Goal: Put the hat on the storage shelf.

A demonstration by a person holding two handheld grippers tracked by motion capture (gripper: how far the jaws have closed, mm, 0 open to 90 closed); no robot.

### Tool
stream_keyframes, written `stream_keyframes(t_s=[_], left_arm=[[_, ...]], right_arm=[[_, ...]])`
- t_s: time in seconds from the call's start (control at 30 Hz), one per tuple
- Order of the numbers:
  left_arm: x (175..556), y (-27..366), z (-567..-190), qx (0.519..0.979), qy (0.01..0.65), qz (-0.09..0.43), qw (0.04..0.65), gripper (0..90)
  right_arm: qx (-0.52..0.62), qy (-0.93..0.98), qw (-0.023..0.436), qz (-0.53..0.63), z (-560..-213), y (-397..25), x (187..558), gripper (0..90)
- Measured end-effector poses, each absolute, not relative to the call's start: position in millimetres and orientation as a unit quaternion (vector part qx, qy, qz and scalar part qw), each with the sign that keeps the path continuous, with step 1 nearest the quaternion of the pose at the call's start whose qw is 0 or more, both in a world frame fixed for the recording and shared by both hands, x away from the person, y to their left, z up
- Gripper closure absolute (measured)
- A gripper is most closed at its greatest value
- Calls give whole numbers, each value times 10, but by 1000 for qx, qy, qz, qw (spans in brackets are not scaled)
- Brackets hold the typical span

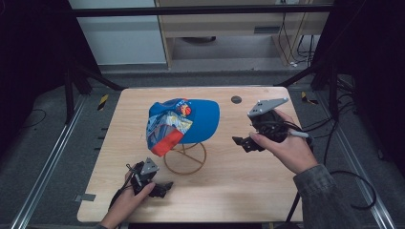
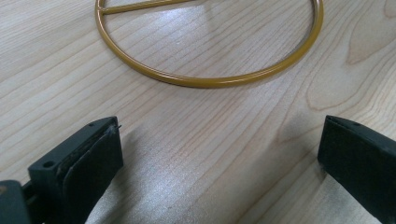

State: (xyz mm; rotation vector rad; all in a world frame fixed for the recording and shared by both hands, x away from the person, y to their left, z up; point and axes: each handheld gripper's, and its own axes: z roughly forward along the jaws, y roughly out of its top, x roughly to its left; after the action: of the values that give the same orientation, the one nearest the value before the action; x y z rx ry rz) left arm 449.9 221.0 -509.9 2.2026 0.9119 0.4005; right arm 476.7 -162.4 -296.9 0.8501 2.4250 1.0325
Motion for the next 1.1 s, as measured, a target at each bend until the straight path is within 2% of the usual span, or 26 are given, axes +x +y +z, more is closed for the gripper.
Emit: stream_keyframes(t_s=[0.5,1.1], left_arm=[[4499,2213,-5097,853,351,155,352,0],[4499,2212,-5096,853,352,154,352,0]], right_arm=[[324,860,194,344,-3623,-1775,4767,133],[340,861,178,332,-4302,-1857,4654,142]])
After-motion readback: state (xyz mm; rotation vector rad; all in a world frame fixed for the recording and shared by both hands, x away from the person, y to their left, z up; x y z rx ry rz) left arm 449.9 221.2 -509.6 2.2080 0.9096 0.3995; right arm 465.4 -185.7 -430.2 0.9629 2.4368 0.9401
